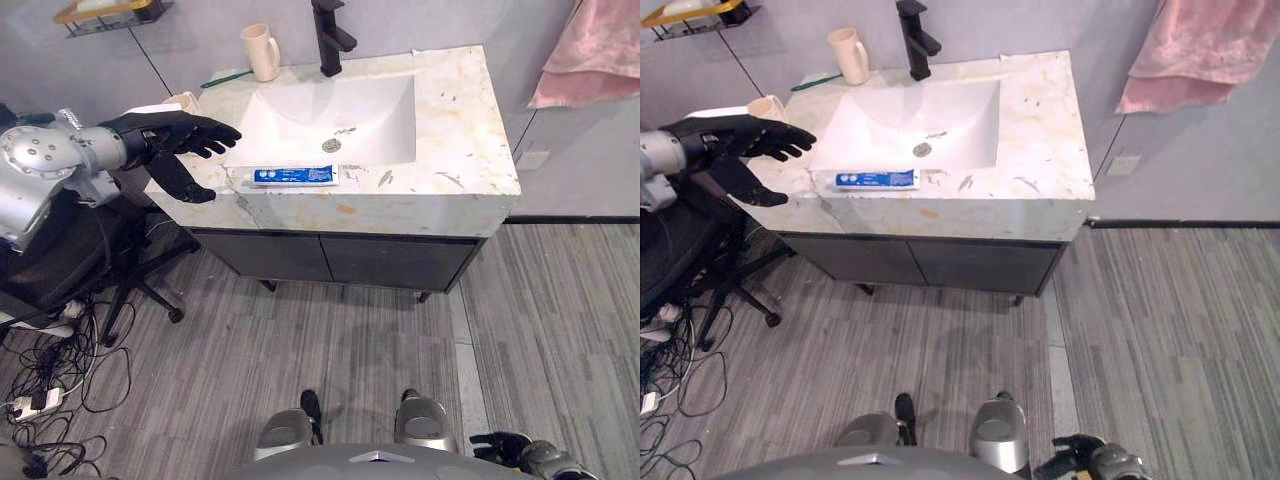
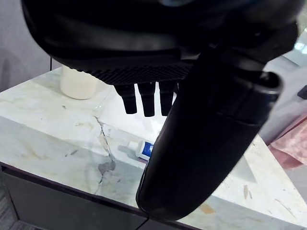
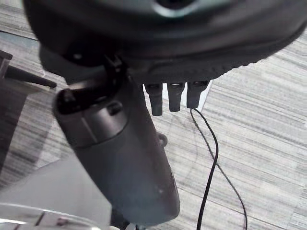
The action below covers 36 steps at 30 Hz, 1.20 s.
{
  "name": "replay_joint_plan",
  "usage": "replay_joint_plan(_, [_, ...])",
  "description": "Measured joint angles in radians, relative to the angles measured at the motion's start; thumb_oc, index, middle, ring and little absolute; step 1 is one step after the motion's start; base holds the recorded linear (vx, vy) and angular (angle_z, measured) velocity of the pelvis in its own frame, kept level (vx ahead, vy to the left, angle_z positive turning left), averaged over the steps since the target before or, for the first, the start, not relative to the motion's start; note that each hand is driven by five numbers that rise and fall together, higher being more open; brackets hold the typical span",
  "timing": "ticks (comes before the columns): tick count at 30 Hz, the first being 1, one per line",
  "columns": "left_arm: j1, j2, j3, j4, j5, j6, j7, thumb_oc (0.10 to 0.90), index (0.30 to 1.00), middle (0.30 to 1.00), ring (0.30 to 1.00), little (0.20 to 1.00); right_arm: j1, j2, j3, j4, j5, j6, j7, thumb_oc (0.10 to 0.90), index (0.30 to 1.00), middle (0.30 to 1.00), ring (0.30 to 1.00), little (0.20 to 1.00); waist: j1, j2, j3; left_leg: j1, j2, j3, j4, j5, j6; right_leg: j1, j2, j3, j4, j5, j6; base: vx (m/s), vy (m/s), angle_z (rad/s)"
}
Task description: Organize the bathroom.
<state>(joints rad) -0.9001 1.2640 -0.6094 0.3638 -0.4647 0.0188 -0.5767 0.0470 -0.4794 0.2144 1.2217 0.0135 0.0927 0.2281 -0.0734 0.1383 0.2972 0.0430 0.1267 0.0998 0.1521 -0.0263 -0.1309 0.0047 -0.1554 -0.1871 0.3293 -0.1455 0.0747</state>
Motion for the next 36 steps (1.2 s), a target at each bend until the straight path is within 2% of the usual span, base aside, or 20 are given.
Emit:
replay_joint_plan(5, [0.051,-0.001,0.083,-0.05,0.0,0.028,-0.003,0.8,0.9,0.9,0.9,0.9,0.073,0.003,-0.018,-0.003,-0.011,0.0,0.004,0.8,0.9,0.9,0.9,0.9,0.001,-0.004,-0.006,0.022,-0.002,0.0,0.054,-0.028,-0.001,0.022,-0.013,-0.001,0.054,-0.031,0.001,0.21,-0.013,0.0])
replay_joint_plan(9, [0.117,-0.001,0.12,-0.05,0.004,0.029,-0.008,0.8,0.9,0.9,0.9,0.9,0.112,0.004,-0.03,-0.002,-0.049,0.0,0.011,0.8,0.9,0.9,0.9,0.9,-0.014,-0.011,-0.046,0.055,-0.009,0.001,0.053,-0.04,-0.001,0.05,-0.019,0.0,0.06,-0.049,0.005,0.19,0.004,0.0])
replay_joint_plan(10, [0.165,-0.01,0.162,-0.054,0.005,0.029,-0.007,0.8,0.9,0.9,0.9,0.9,0.125,0.004,-0.052,0.001,-0.073,-0.003,0.011,0.8,0.9,0.9,0.9,0.9,-0.019,-0.01,-0.058,0.072,-0.01,0.004,0.043,-0.041,0.0,0.062,-0.02,0.001,0.05,-0.048,0.007,0.13,0.042,-0.05])
replay_joint_plan(13, [0.196,-0.021,0.166,-0.044,0.009,0.031,-0.006,0.8,0.9,0.9,0.9,0.9,0.145,0.003,-0.061,0.001,-0.087,-0.01,0.012,0.8,0.9,0.9,0.9,0.9,-0.02,-0.011,-0.088,0.088,-0.012,0.009,0.027,-0.041,0.001,0.079,-0.02,0.006,0.039,-0.049,0.012,0.1,0.051,-0.02])
replay_joint_plan(19, [0.199,-0.038,0.166,-0.014,0.01,0.046,0.017,0.8,0.9,0.9,0.9,0.9,0.153,-0.013,-0.061,-0.005,-0.088,-0.012,0.025,0.8,0.9,0.9,0.9,0.9,-0.018,0.006,-0.092,0.061,-0.014,0.019,0.032,-0.039,0.004,0.045,-0.021,0.025,0.039,-0.039,0.01,0.01,0.049,-0.06])
replay_joint_plan(20, [0.199,-0.04,0.165,-0.013,0.01,0.047,0.027,0.8,0.9,0.9,0.9,0.9,0.152,-0.027,-0.06,-0.014,-0.088,-0.013,0.029,0.8,0.9,0.9,0.9,0.9,-0.02,0.022,-0.085,0.046,-0.015,0.018,0.036,-0.037,0.006,0.033,-0.021,0.025,0.039,-0.033,0.009,-0.19,0.095,-0.05])
replay_joint_plan(21, [0.198,-0.052,0.163,-0.011,0.011,0.047,0.044,0.8,0.9,0.9,0.9,0.9,0.154,-0.037,-0.058,-0.022,-0.087,-0.013,0.029,0.8,0.9,0.9,0.9,0.9,-0.029,0.019,-0.068,0.027,-0.015,0.02,0.04,-0.033,0.007,0.004,-0.024,0.029,0.043,-0.019,0.012,-0.4,0.118,-0.09])
replay_joint_plan(22, [0.194,-0.056,0.163,-0.011,0.01,0.044,0.076,0.8,0.9,0.9,0.9,0.9,0.137,-0.053,-0.051,-0.035,-0.086,-0.014,0.031,0.8,0.9,0.9,0.9,0.9,-0.025,0.029,-0.059,-0.01,-0.015,0.028,0.056,-0.031,0.009,-0.036,-0.03,0.032,0.057,-0.02,-0.001,-0.42,0.07,-0.19])
replay_joint_plan(24, [0.14,-0.063,0.148,-0.01,0.011,0.044,0.162,0.8,0.9,0.9,0.9,0.9,0.08,-0.105,-0.021,-0.07,-0.08,-0.026,0.041,0.8,0.9,0.9,0.9,0.9,-0.031,0.044,-0.009,-0.119,-0.033,0.035,0.053,0.011,0.018,-0.164,-0.043,0.053,0.099,0.008,0.007,-0.34,0.025,-0.07])
replay_joint_plan(25, [0.083,-0.077,0.13,-0.003,0.012,0.049,0.187,0.8,0.9,0.9,0.9,0.9,0.034,-0.116,-0.018,-0.064,-0.075,-0.031,0.048,0.8,0.9,0.9,0.9,0.9,-0.043,0.043,0.043,-0.139,-0.034,0.031,0.051,0.029,0.019,-0.186,-0.044,0.051,0.103,0.023,0.005,-0.21,-0.004,0.05])
replay_joint_plan(27, [0.006,-0.087,0.1,-0.006,0.012,0.049,0.217,0.8,0.9,0.9,0.9,0.9,-0.042,-0.114,-0.014,-0.058,-0.063,-0.034,0.051,0.8,0.9,0.9,0.9,0.9,-0.049,0.011,0.119,-0.149,-0.027,0.037,0.035,0.055,0.009,-0.211,-0.039,0.052,0.104,0.04,-0.005,-0.09,-0.016,-0.04])
replay_joint_plan(30, [-0.009,-0.09,0.059,-0.028,0.009,0.049,0.228,0.8,0.9,0.9,0.9,0.9,-0.058,-0.117,-0.017,-0.057,-0.037,-0.04,0.05,0.8,0.9,0.9,0.9,0.9,-0.058,-0.015,0.141,-0.158,-0.008,0.032,0.036,0.061,0.006,-0.207,-0.014,0.051,0.081,0.047,-0.007,-0.05,-0.041,-0.03])
replay_joint_plan(36, [-0.061,-0.089,0.06,0.011,0.009,0.051,0.246,0.8,0.9,0.9,0.9,0.9,-0.039,-0.111,-0.007,-0.061,-0.027,-0.04,0.05,0.8,0.9,0.9,0.9,0.9,-0.045,-0.016,0.142,-0.157,0.01,0.04,0.038,0.058,-0.002,-0.187,-0.003,0.031,0.063,0.056,-0.016,-0.04,-0.034,0.03])
